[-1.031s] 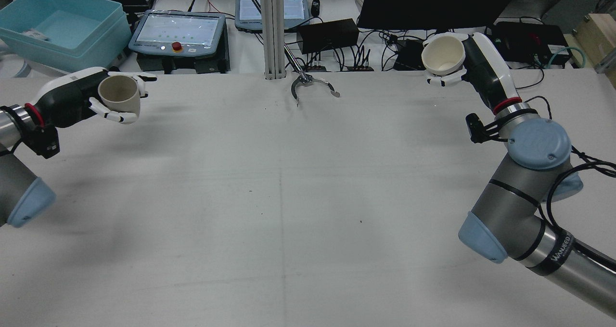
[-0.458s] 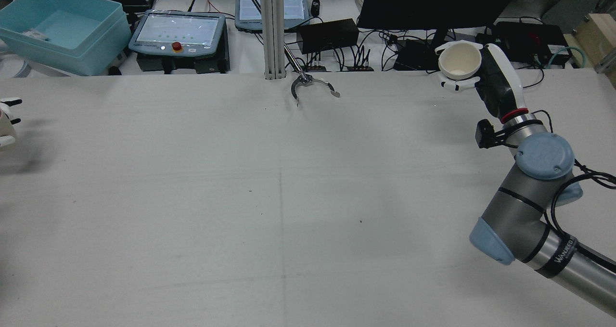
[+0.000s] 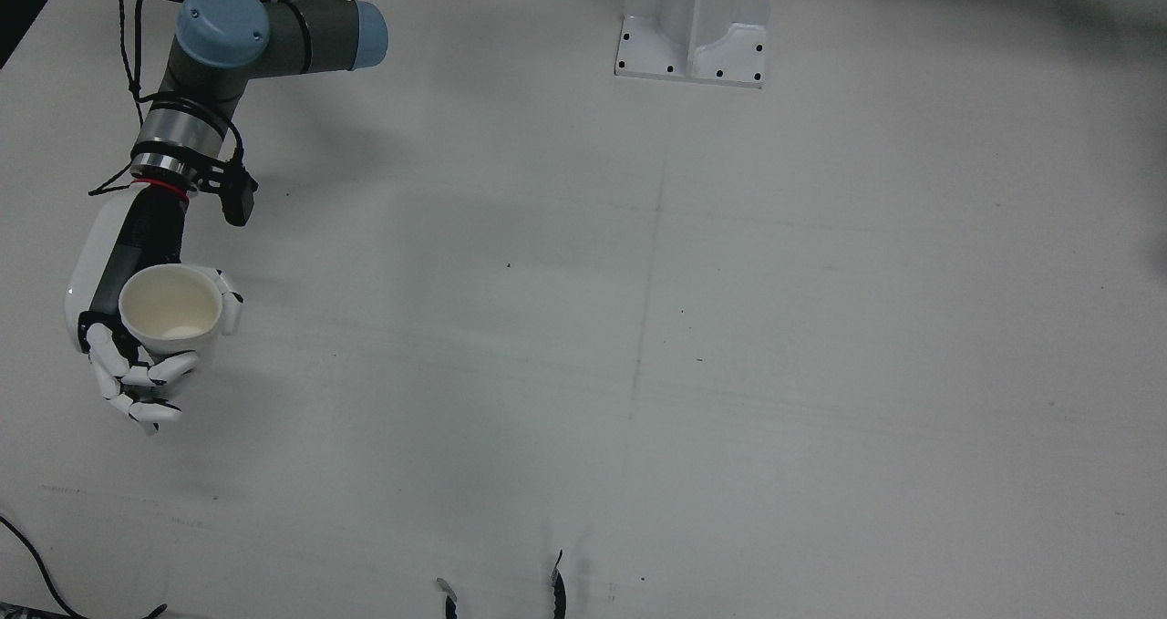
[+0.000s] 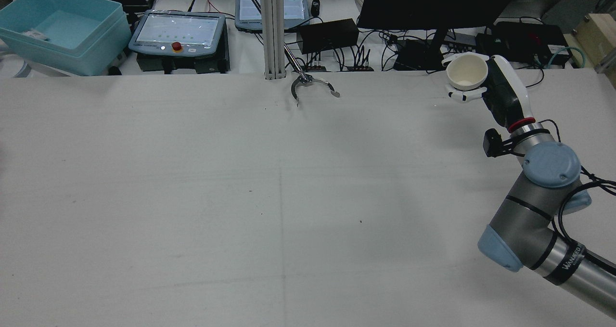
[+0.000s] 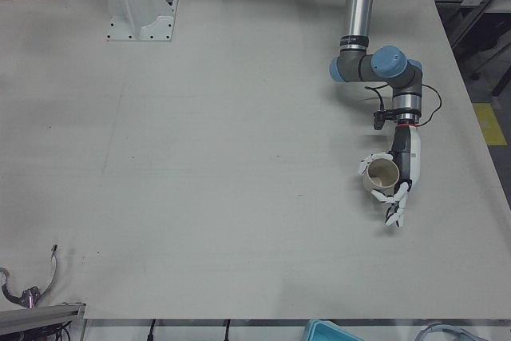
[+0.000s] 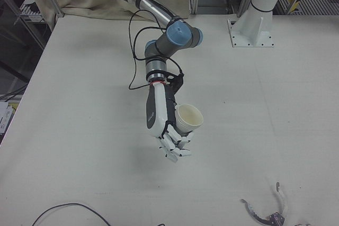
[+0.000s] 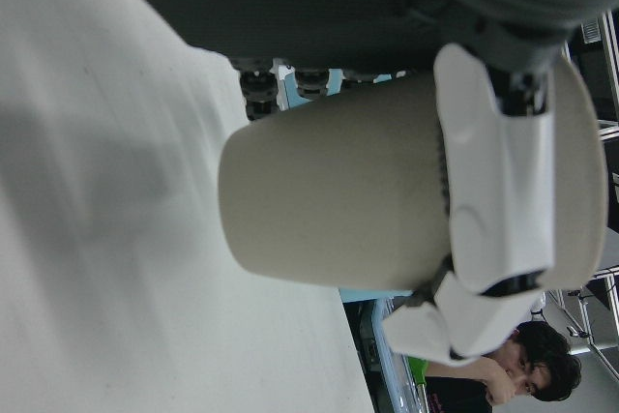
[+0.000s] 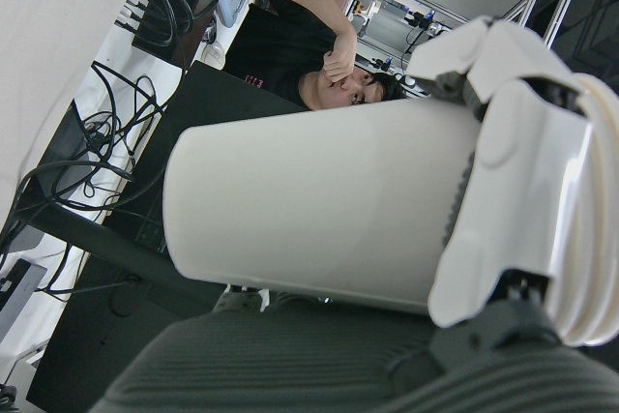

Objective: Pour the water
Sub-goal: 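Lower the beige cup onto the table with the left hand, holding the white cup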

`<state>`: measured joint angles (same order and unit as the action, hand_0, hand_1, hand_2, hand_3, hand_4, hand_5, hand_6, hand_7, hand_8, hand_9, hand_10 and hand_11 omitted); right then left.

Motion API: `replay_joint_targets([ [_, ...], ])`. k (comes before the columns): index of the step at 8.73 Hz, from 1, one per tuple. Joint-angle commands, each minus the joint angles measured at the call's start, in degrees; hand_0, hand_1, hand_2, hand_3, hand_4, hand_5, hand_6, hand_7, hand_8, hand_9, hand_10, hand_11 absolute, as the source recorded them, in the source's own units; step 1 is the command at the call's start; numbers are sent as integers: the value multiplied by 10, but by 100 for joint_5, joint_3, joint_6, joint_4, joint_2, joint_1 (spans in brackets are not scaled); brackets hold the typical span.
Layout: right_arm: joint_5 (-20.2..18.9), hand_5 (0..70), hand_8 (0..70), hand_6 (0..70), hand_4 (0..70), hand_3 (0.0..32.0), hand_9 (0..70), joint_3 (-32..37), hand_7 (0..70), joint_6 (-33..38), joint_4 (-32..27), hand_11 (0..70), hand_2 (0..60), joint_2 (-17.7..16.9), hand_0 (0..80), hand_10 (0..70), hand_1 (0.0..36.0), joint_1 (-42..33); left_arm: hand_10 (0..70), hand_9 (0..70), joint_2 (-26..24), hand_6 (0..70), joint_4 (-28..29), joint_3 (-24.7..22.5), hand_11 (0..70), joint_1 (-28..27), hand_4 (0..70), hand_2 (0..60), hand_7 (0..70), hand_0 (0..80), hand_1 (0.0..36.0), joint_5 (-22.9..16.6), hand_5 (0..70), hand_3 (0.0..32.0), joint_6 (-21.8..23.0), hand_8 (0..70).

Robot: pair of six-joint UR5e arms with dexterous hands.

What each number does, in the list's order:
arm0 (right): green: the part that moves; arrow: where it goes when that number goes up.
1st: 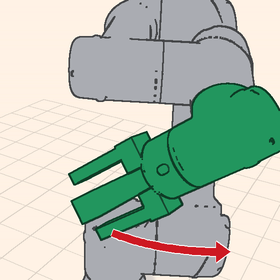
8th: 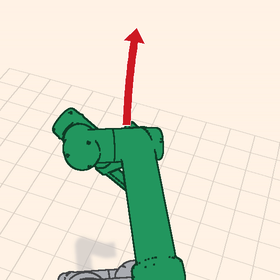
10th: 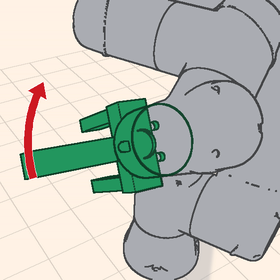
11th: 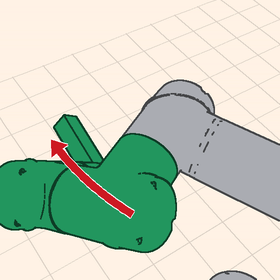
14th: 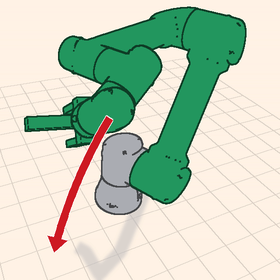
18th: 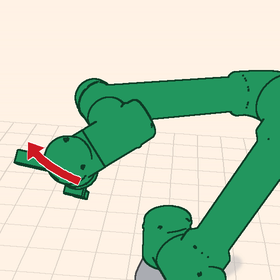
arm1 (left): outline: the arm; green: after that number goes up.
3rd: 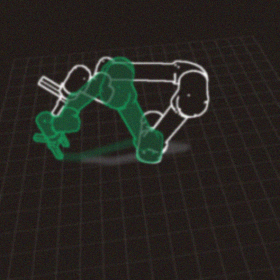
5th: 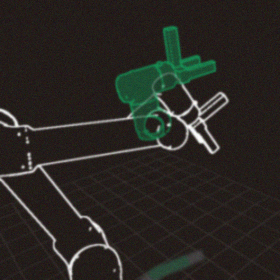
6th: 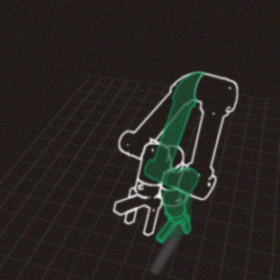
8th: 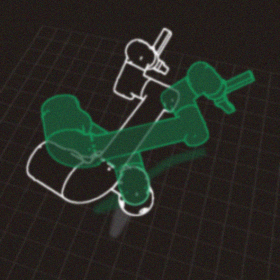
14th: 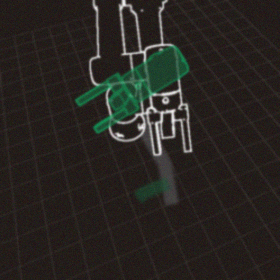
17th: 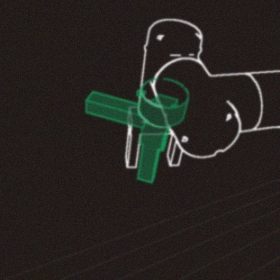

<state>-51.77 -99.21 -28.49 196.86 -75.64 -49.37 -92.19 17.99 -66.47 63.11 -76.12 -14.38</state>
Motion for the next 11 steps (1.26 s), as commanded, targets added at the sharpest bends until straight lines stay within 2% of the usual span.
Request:
replay_joint_targets([
  [1, 0, 679, 384, 329, 290, 0, 511, 33, 348, -17, 1, 231, 600, 32, 575, 143, 302, 15, 67, 23, 202, 19, 502, 196, 107, -1, 309, 0, 187, 495, 66, 80, 267, 0, -3, 0],
  [2, -9, 681, 384, 329, 290, 0, 511, 33, 350, -25, 1, 229, 600, 32, 572, 142, 295, 15, 59, 21, 202, 4, 547, 196, 96, -1, 272, 0, 175, 475, 40, 80, 179, 0, -3, 0],
  [3, -18, 676, 380, 325, 287, 0, 507, 33, 347, -17, 1, 226, 600, 6, 574, 140, 293, 7, 57, 14, 202, 0, 608, 196, 93, -1, 241, 0, 144, 475, 46, 89, 129, 0, -21, 0],
  [6, -18, 676, 383, 328, 290, 0, 510, 42, 348, -25, 1, 231, 600, -21, 570, 143, 290, 15, 53, 15, 237, 0, 679, 178, 88, 8, 229, 0, 145, 478, 53, 238, 107, 0, -21, 0],
  [7, 8, 618, 386, 314, 278, 0, 517, 338, 337, 36, -16, 246, 355, -21, 574, 156, 223, 7, 45, 11, 237, 0, 705, 108, 78, 17, 179, 0, 126, 479, 60, 229, 53, 0, -12, 0],
  [8, 35, 536, 379, 286, 246, 0, 510, 759, 301, 27, -321, 263, 53, -12, 560, 170, 138, 7, 37, 7, 254, 0, 697, 21, 69, 52, 114, 0, 106, 486, 82, 229, 4, 4, -12, 0],
  [9, 61, 509, 384, 290, 243, 0, 516, 1302, 298, 10, -1072, 274, 1, -3, 562, 179, 110, -2, 37, 7, 402, 0, 749, -76, 71, 287, 115, 0, 108, 496, 93, 221, 25, 2, -64, 0],
  [10, 70, 487, 390, 308, 257, 0, 520, 1743, 308, 45, -1793, 284, 0, 14, 565, 186, 90, -11, 35, 7, 447, 0, 749, -207, 69, 359, 106, 0, 109, 507, 109, 212, 32, 14, -73, 0],
  [11, 70, 508, 412, 345, 278, 0, 542, 1834, 321, 115, -2079, 304, 0, 14, 579, 199, 125, -11, 36, 7, 552, 0, 732, -348, 72, 368, 100, 0, 108, 513, 121, 203, 43, 22, -74, 0],
])
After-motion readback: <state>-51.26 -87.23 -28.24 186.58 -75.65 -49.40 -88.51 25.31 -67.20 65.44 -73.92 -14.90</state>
